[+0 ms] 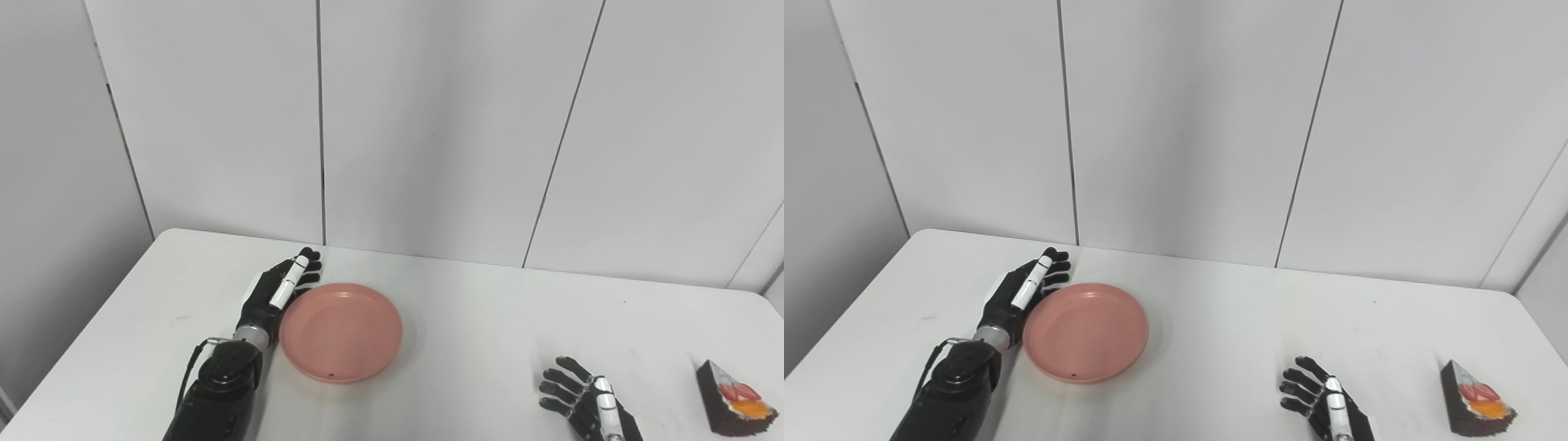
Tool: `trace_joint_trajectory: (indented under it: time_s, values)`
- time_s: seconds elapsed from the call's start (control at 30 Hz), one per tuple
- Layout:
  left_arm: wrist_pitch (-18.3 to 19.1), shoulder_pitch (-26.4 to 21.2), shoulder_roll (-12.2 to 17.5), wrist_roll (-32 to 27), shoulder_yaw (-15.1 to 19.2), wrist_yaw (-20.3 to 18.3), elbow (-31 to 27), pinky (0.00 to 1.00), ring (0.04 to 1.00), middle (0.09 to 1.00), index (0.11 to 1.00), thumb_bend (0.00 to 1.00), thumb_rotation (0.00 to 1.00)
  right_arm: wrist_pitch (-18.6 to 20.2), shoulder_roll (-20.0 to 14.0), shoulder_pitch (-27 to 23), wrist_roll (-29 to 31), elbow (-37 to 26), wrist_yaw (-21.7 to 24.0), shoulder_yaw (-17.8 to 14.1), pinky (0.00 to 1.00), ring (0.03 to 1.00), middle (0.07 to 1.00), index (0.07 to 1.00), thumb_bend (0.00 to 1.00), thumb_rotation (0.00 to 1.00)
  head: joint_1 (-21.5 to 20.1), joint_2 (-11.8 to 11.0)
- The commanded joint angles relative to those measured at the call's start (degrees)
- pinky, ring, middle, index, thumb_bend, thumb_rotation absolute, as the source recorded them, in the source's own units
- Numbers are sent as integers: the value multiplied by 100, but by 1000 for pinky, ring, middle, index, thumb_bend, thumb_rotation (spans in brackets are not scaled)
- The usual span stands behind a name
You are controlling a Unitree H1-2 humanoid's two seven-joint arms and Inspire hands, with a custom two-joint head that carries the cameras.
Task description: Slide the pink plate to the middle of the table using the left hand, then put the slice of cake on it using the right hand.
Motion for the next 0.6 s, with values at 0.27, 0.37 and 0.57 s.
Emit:
trace_joint_trajectory:
  time_s: [0.27, 0.37, 0.57]
  values:
    - [-345, 36, -908, -136, -168, -101, 134, 765, 817, 809, 819, 671, 818, 456, 141, 84, -138, -260, -135, 120, 652, 694, 715, 727, 709, 918, -287, 102]
    - [-481, 107, -1048, -73, -188, -18, 110, 785, 827, 833, 871, 668, 842, 497, 166, 79, -184, -285, -162, 140, 652, 693, 715, 725, 703, 918, -333, 113]
    - [-555, 160, -1211, -56, -180, -12, 162, 778, 816, 843, 918, 652, 832, 545, 223, 69, -255, -339, -204, 193, 653, 693, 716, 718, 680, 925, -583, 166]
